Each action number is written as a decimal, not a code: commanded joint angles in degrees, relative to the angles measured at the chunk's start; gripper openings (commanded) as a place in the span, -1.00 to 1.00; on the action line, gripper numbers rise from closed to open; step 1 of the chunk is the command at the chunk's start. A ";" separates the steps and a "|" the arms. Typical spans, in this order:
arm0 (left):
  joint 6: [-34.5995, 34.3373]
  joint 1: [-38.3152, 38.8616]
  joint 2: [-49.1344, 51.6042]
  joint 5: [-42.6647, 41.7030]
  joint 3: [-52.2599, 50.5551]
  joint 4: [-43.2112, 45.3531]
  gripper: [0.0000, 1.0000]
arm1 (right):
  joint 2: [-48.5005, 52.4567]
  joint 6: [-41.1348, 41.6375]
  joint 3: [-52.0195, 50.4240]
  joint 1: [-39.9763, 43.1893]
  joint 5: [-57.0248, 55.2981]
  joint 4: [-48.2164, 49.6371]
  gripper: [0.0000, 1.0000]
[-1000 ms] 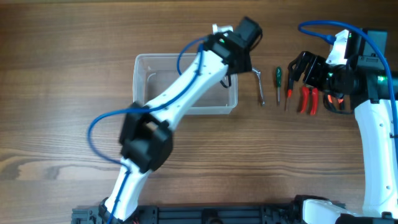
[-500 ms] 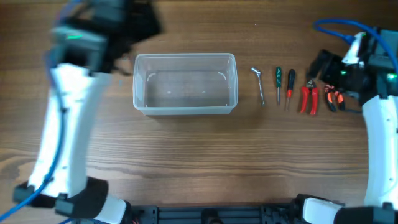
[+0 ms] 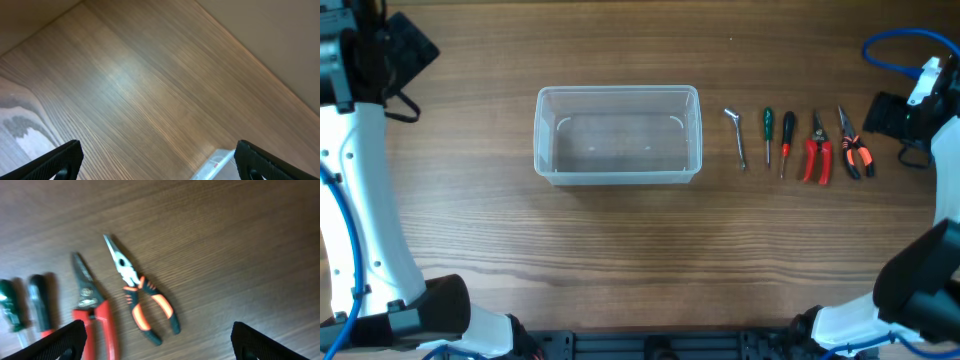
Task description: Pack container
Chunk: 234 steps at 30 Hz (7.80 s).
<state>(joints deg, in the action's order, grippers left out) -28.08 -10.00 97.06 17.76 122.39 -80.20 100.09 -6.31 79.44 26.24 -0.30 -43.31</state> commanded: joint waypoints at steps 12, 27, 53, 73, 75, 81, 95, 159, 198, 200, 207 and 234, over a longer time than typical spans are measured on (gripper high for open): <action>1.09 -1.16 0.35 0.52 0.61 -0.24 1.00 | 9.97 -17.33 1.11 1.97 2.16 0.52 0.59; 1.09 -1.16 0.35 0.52 0.63 -0.24 0.99 | 15.52 -21.73 1.09 2.67 1.22 1.29 0.42; 1.09 -1.16 0.35 0.52 0.61 -0.26 0.99 | 19.65 -12.61 0.68 2.71 1.14 2.40 0.11; 1.09 -1.16 0.35 0.52 0.63 -0.24 0.99 | 20.46 -22.25 0.68 2.67 1.81 0.17 -0.12; 1.09 -1.16 0.35 0.52 0.63 -0.24 0.99 | 20.46 -22.23 0.68 2.67 1.81 0.35 -0.23; 1.09 -1.16 0.35 0.52 0.61 -0.26 1.00 | 20.46 -22.25 0.68 2.67 1.79 0.44 -0.54; 1.09 -1.16 0.35 0.52 0.63 -0.24 0.99 | 20.46 -19.98 0.68 2.67 1.84 0.28 -0.91; 1.09 -1.16 0.35 0.52 0.63 -0.24 1.00 | 9.81 -57.44 3.58 -51.87 7.21 15.78 -0.91; 1.09 -1.16 0.35 0.46 0.63 -0.24 1.00 | -3.65 -17.57 6.45 -50.99 -1.90 21.49 0.99; 1.09 -1.16 0.35 0.46 0.63 -0.26 0.99 | -8.87 -12.90 6.60 -50.23 -1.88 19.82 0.99; 1.09 -1.16 0.35 0.46 0.63 -0.24 0.99 | -22.88 -7.72 6.58 -41.66 -1.90 6.99 0.99; 1.09 -1.16 0.35 0.46 0.63 -0.24 1.00 | 8.37 2.91 4.48 -6.78 0.68 -15.67 0.82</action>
<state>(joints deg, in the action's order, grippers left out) -28.05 -10.96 97.08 17.76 122.39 -80.40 107.09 1.37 83.96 19.62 2.31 -59.24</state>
